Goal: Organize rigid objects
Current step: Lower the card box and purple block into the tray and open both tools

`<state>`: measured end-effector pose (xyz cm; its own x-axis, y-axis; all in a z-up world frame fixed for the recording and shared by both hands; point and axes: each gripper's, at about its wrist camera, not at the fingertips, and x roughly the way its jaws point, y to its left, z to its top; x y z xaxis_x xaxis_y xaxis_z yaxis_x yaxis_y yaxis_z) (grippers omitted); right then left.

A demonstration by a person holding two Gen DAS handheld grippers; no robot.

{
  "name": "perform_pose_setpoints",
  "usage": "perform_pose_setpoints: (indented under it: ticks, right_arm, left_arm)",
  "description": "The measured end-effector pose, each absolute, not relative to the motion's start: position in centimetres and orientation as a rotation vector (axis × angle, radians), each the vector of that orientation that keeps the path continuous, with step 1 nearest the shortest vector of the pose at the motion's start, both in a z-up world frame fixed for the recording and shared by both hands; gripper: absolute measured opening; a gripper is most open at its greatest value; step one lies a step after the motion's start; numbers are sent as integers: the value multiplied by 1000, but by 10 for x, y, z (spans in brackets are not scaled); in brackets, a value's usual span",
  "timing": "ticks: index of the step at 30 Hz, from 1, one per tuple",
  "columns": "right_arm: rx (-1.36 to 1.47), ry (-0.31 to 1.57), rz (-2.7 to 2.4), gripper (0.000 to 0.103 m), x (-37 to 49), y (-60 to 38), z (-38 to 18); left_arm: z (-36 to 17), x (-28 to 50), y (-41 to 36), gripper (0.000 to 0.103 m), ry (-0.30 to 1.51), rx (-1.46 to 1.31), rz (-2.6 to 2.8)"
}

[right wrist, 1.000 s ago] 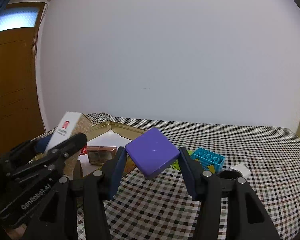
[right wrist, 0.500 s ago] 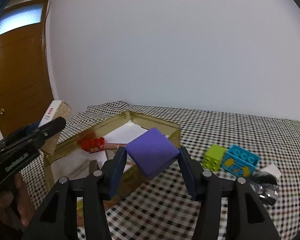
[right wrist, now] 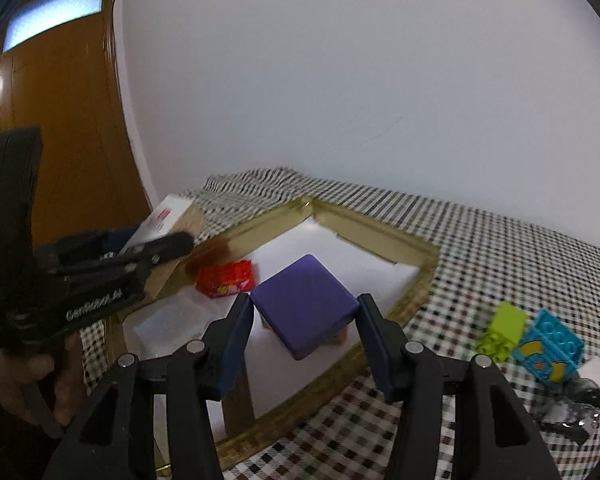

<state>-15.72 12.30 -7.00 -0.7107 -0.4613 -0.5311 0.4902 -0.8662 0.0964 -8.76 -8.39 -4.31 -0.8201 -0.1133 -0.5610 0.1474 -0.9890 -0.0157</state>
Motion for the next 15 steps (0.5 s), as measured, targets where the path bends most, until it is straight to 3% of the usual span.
perform_pose_setpoints:
  ticks: [12,14,15]
  right_arm:
    - [870,160,-2482,56,-184,93,-80]
    - [876,160,-2476,56,-186,91,-81]
    - [874,154,-2478,56,-185,92,-80]
  left_arm:
    - [-52,-102,-87,43,71,965,-2822]
    - [-52,-101,-89,69,82,960,-2809]
    - [-51,-98,-90,74,88,944,-2809]
